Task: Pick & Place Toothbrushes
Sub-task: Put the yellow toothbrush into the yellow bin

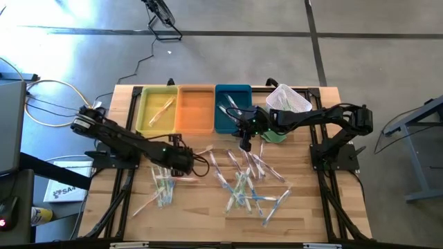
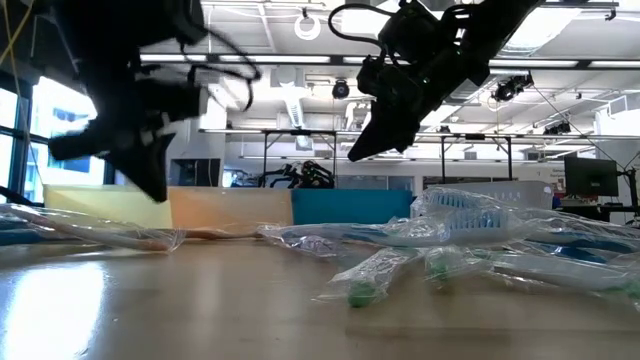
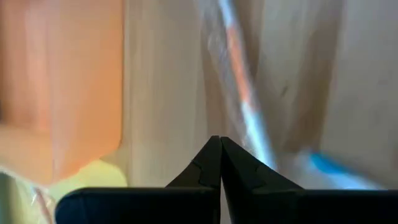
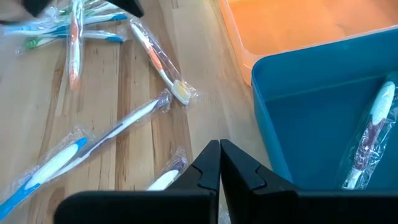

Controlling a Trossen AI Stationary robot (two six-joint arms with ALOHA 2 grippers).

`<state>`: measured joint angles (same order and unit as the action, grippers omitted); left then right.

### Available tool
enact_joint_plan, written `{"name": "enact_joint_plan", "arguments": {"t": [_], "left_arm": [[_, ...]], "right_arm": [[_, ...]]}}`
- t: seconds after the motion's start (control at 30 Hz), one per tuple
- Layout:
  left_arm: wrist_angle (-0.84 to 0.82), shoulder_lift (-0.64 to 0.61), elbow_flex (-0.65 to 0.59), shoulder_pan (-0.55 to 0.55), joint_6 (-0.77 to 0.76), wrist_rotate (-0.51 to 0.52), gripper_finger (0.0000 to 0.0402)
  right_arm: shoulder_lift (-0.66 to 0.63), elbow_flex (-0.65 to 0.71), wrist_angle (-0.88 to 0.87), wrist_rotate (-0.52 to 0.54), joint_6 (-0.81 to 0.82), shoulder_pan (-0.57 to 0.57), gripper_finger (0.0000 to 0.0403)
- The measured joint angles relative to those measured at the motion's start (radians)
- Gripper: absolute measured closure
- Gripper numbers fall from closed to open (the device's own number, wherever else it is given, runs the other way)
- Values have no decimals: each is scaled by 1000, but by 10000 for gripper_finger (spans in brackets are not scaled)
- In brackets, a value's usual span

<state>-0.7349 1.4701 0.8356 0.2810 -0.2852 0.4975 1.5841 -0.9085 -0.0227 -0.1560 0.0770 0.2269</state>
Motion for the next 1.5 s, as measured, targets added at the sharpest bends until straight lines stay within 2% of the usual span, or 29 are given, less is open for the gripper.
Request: {"name": "enact_joint_plan", "arguments": {"t": [0.27,0.43,0.57,0.73,0.93,1.2,1.5], "left_arm": [[-55,-150,109,-22,62,-41,401],[-54,-228,124,-130,150,-227,401],[-74,-229,119,-235,215,-377,401],[-66,-198,116,-332,281,-478,401],[26,-188,118,-387,364,-634,401],[34,-186,118,-392,410,-638,390],[34,-164,117,-392,379,-567,269]], "right_arm": [[0,0,0,-3,-2,0,398],[0,0,-4,-3,-2,0,398],[0,0,-12,-3,-3,0,398],[0,0,-21,-3,-3,0,398],[0,0,-25,-1,-3,0,398],[0,0,-26,0,-3,0,398],[0,0,-26,0,-3,0,398]]}}
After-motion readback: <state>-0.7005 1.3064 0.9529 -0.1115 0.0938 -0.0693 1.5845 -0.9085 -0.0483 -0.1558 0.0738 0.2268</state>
